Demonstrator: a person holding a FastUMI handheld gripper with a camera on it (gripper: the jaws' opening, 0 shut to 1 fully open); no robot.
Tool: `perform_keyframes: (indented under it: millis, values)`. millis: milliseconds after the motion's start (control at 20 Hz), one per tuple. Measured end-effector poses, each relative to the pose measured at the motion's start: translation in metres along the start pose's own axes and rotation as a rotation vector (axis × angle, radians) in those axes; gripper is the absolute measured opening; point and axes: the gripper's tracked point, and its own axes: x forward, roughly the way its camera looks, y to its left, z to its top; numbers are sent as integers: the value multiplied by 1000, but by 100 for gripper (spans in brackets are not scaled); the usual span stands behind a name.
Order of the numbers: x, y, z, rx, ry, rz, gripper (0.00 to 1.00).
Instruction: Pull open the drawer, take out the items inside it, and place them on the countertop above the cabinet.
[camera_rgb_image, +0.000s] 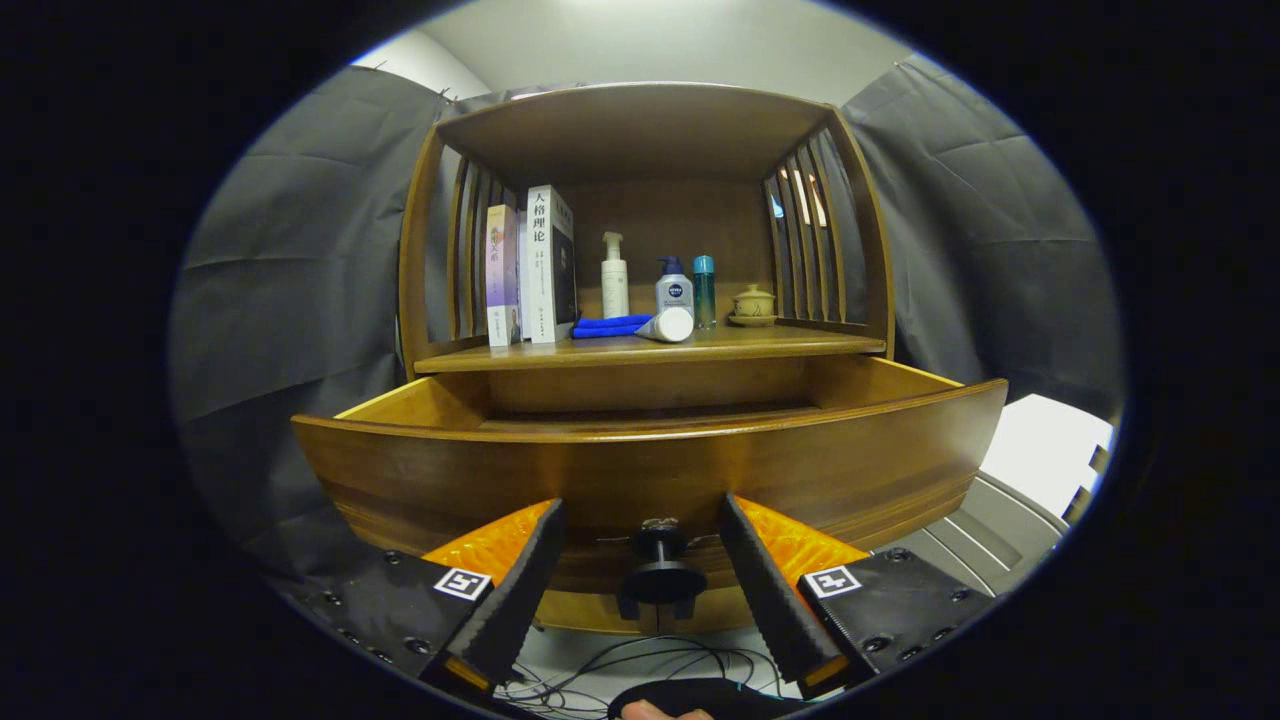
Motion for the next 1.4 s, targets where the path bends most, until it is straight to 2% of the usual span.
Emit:
perform_keyframes:
  millis: [350,1000,1400]
  values:
    - [45,7,17,47,12,-24,97]
    - [120,5,31,24,2,-31,98]
    - [147,13,35,38,38,-16,98]
